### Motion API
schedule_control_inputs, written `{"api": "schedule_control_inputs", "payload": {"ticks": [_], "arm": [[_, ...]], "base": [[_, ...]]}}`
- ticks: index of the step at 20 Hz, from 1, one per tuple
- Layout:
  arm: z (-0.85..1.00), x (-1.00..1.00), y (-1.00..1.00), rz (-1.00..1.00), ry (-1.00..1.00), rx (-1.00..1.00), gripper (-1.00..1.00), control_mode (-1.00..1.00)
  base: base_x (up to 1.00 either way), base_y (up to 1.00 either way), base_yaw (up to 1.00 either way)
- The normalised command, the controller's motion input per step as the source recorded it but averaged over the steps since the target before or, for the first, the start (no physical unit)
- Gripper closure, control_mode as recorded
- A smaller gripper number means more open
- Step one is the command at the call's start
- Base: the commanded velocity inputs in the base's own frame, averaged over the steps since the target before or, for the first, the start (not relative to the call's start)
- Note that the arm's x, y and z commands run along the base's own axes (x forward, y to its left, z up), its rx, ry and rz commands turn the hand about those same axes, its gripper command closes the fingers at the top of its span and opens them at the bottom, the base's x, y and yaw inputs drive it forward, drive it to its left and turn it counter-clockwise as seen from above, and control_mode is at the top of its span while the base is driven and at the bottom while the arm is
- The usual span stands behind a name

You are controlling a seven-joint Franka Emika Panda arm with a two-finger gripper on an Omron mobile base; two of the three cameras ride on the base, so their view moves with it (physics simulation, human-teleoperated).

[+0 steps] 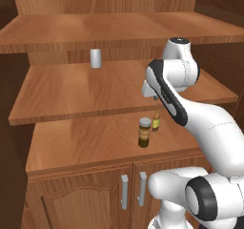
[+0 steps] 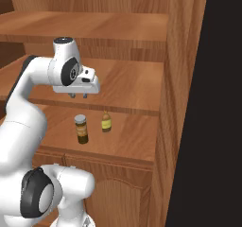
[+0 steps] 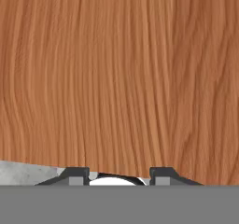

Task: Pick the cinnamon and honey bottle from the cabinet and place them next to the mug.

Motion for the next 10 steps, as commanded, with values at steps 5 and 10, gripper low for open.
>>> {"api": "schedule_control_inputs", "payload": {"ticks": [5, 10], "arm": [[0.0, -0.04, 0.02, 0.0, -0.02, 0.0, -1.0, -1.0], [0.0, -0.07, 0.21, 0.0, -0.08, 0.0, -1.0, -1.0]], "base": [[0.0, 0.0, 0.0], [0.0, 0.0, 0.0]]}}
